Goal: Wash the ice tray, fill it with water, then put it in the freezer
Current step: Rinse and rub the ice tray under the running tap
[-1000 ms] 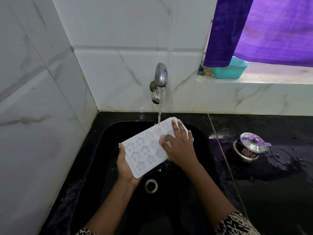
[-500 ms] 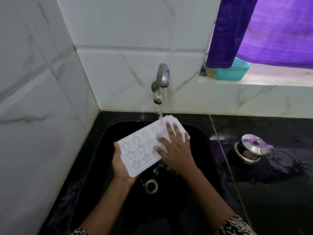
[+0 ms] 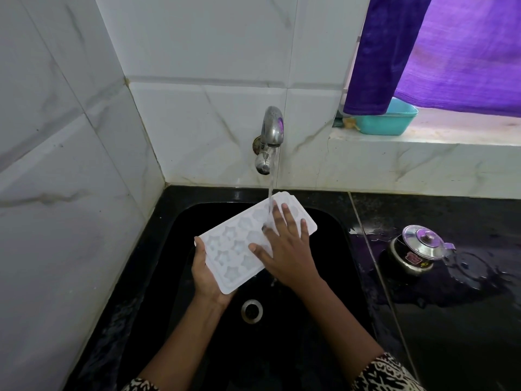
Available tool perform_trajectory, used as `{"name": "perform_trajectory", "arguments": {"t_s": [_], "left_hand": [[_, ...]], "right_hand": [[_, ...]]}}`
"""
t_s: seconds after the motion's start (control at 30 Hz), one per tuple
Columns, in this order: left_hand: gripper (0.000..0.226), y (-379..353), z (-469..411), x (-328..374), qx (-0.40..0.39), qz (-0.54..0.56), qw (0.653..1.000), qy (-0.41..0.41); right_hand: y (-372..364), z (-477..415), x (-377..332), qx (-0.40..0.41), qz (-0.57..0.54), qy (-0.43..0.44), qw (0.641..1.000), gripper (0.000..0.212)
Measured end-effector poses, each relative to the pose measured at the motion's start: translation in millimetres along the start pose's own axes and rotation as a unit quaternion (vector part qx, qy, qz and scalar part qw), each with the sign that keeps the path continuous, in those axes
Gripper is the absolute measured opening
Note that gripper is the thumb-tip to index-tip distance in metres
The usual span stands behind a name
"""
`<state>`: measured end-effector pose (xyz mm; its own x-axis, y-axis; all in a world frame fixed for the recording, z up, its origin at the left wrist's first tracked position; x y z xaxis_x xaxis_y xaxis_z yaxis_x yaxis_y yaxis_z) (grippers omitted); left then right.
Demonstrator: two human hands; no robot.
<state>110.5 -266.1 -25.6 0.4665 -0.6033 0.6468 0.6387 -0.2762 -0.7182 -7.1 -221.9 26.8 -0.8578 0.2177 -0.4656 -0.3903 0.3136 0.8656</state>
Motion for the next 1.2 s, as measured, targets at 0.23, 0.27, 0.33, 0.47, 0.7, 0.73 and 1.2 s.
{"name": "perform_trajectory", "arguments": {"t_s": [0.23, 0.27, 0.33, 0.47, 0.7, 0.73, 1.2], "left_hand": [[0.082, 5.0, 0.4, -0.8, 0.008, -0.018, 1.0, 0.0], [0.082, 4.1, -0.9, 1.0, 0.01, -0.017, 1.0, 0.0], [0.083, 3.3, -3.4, 6.2, 0.01, -0.022, 1.0, -0.005], [0.081, -0.6, -4.6, 6.0, 0.016, -0.022, 1.0, -0.001], [0.08, -1.1, -2.1, 3.6, 0.002, -0.004, 1.0, -0.001], [0.08, -0.4, -0.9, 1.5, 0.003, -0.005, 1.0, -0.002], [0.082, 1.9, -0.9, 1.3, 0.009, 0.0, 1.0, -0.008]], "right_hand": [[4.1, -1.8, 3.1, 0.024, -0.005, -0.005, 1.0, 0.072], [0.2, -0.8, 0.2, 0.013, -0.001, 0.001, 1.0, 0.072], [-0.1, -0.1, 4.3, 0.001, -0.011, -0.004, 1.0, 0.073], [13.0, -6.2, 15.5, 0.032, -0.034, -0.031, 0.998, 0.071], [7.7, -1.6, 16.0, 0.005, -0.04, -0.02, 0.999, 0.071], [10.2, -2.4, 18.2, 0.017, -0.044, -0.025, 0.999, 0.069], [-4.8, -2.0, 0.1, -0.02, -0.004, 0.001, 1.0, 0.078]]}}
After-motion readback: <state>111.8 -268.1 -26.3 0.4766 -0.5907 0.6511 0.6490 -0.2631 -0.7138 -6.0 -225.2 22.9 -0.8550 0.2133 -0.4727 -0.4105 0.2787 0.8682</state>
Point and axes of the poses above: each hand's wrist, its own z-axis away from the middle knuckle, its own y-axis out of the back of the hand, x = y × z, the point moved 8 cm from there along -z, towards the middle knuckle, and after that the axes turned 13 degrees about -z, right-handed, at the moved point
